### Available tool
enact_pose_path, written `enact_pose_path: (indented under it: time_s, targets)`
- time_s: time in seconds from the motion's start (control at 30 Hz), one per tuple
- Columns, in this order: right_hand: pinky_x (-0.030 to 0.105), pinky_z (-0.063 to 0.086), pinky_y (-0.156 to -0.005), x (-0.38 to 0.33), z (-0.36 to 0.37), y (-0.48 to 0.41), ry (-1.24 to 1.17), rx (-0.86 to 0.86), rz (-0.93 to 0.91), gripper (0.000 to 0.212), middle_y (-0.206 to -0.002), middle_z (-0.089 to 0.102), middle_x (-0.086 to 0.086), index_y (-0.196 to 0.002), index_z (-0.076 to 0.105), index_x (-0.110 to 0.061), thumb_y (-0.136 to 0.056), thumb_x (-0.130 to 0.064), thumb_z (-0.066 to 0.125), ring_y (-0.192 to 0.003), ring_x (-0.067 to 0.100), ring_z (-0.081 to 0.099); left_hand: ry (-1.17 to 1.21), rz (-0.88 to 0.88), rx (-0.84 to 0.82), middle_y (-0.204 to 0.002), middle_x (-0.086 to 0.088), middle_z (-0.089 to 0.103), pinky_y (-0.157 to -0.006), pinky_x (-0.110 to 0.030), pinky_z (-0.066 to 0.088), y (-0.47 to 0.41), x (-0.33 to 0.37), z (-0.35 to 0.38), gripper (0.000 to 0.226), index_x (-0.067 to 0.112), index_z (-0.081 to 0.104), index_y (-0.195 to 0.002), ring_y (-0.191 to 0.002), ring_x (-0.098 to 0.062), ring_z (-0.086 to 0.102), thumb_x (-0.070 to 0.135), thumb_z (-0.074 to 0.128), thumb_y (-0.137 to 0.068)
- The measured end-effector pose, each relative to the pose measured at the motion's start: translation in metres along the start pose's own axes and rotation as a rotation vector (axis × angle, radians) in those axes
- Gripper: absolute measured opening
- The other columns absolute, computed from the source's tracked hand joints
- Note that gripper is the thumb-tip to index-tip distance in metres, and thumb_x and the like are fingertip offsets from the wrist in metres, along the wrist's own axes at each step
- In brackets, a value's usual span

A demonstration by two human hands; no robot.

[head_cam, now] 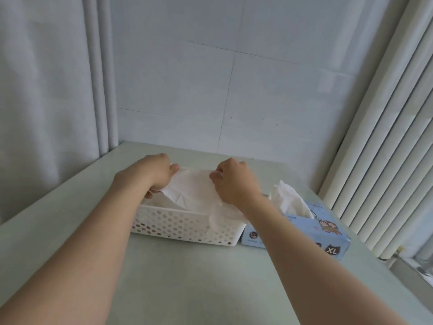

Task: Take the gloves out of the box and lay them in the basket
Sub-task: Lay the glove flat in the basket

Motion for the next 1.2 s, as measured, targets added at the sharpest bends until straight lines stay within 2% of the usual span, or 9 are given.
enact_pose_path:
  time_s: [0.1, 0.23, 0.4, 0.57, 0.73, 0.9, 1.0, 1.1, 1.2]
  targets:
    - [0.039, 0.060, -0.071, -0.008, 0.012, -0.005, 0.117, -0.051, -0.030, 0.026, -0.093, 0.066, 0.010, -0.104, 0.070, -0.010, -0.106, -0.034, 0.059, -0.076, 0.034, 0.067, -0.109, -0.082, 0.061, -0.091, -0.009, 0.061, -0.071, -0.037, 0.060, 0.002, -0.013, -0.004, 0.030, 0.015, 0.055, -0.131, -0.072, -0.026, 0.068, 0.034, 0.042, -0.112]
    - [0.038, 0.055, -0.074, -0.017, 0.010, -0.004, 0.286, -0.045, -0.081, 0.027, -0.098, 0.066, 0.009, -0.108, 0.067, -0.012, -0.102, -0.038, 0.069, -0.085, 0.033, 0.066, -0.171, -0.141, 0.102, -0.122, -0.014, 0.064, -0.085, -0.040, 0.053, 0.003, -0.016, -0.007, 0.041, 0.008, 0.045, -0.145, -0.106, -0.033, 0.068, 0.031, 0.046, -0.111]
    - [0.037, 0.052, -0.076, -0.038, -0.006, 0.003, 0.369, 0.015, -0.217, 0.021, -0.110, 0.067, 0.004, -0.112, 0.067, -0.016, -0.101, -0.033, 0.070, -0.094, 0.030, 0.067, -0.228, -0.074, 0.113, -0.134, -0.019, 0.055, -0.082, -0.040, 0.046, 0.001, -0.006, -0.007, 0.047, 0.003, 0.043, -0.143, -0.117, -0.038, 0.059, 0.032, 0.056, -0.108]
    - [0.042, 0.057, -0.089, -0.045, 0.013, 0.015, 0.150, -0.455, -0.217, 0.054, -0.111, 0.064, -0.007, -0.127, 0.066, -0.034, -0.086, -0.068, 0.074, -0.102, 0.020, 0.069, -0.266, 0.171, -0.059, -0.128, -0.002, 0.055, -0.102, -0.046, 0.051, -0.002, 0.020, 0.008, 0.028, 0.029, 0.062, -0.121, -0.117, -0.026, 0.056, 0.033, 0.074, -0.096]
    - [0.046, 0.059, -0.089, -0.021, 0.035, 0.017, 0.380, -0.609, -0.184, 0.091, -0.133, 0.055, -0.010, -0.144, 0.045, -0.051, -0.062, -0.070, 0.079, -0.111, 0.023, 0.066, -0.328, 0.121, -0.369, -0.135, 0.009, 0.054, -0.089, -0.040, 0.062, 0.014, 0.018, 0.039, 0.071, 0.062, 0.048, -0.137, -0.107, -0.021, 0.067, 0.058, 0.084, -0.076]
    - [0.034, 0.055, -0.075, -0.011, 0.045, 0.026, 0.426, -0.676, -0.162, 0.064, -0.132, 0.058, -0.001, -0.153, 0.046, -0.038, -0.096, -0.022, 0.068, -0.090, 0.020, 0.063, -0.460, 0.170, -0.428, -0.159, 0.007, 0.044, -0.105, -0.041, 0.052, 0.024, 0.026, 0.048, 0.078, 0.058, 0.033, -0.154, -0.133, -0.025, 0.056, 0.050, 0.077, -0.091]
    - [0.034, 0.050, -0.072, -0.015, 0.052, 0.032, 0.402, -0.673, -0.215, 0.056, -0.134, 0.061, 0.009, -0.149, 0.054, -0.027, -0.098, -0.005, 0.054, -0.097, 0.025, 0.063, -0.509, 0.184, -0.437, -0.158, 0.007, 0.047, -0.100, -0.036, 0.050, 0.028, 0.032, 0.051, 0.077, 0.055, 0.033, -0.157, -0.133, -0.023, 0.056, 0.040, 0.075, -0.095]
    - [0.028, 0.051, -0.066, -0.015, 0.045, 0.028, 0.328, -0.628, -0.216, 0.058, -0.137, 0.057, 0.006, -0.152, 0.050, -0.033, -0.098, -0.025, 0.069, -0.086, 0.018, 0.060, -0.508, 0.185, -0.395, -0.157, 0.006, 0.047, -0.097, -0.034, 0.051, 0.028, 0.039, 0.049, 0.077, 0.047, 0.036, -0.158, -0.130, -0.024, 0.057, 0.037, 0.077, -0.094]
    - [0.036, 0.062, -0.077, -0.009, 0.024, 0.026, 0.189, -0.503, -0.194, 0.068, -0.120, 0.063, -0.002, -0.143, 0.058, -0.037, -0.083, -0.058, 0.081, -0.089, 0.019, 0.071, -0.467, 0.174, -0.363, -0.150, 0.004, 0.051, -0.093, -0.034, 0.055, 0.027, 0.045, 0.040, 0.075, 0.040, 0.048, -0.149, -0.115, -0.024, 0.060, 0.042, 0.086, -0.085]
Point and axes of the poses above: each hand's wrist, its own y-axis away from the middle knuckle, its own z-axis out of the palm, x = y × z, the point moved 9 cm from there along -y, towards the middle knuckle
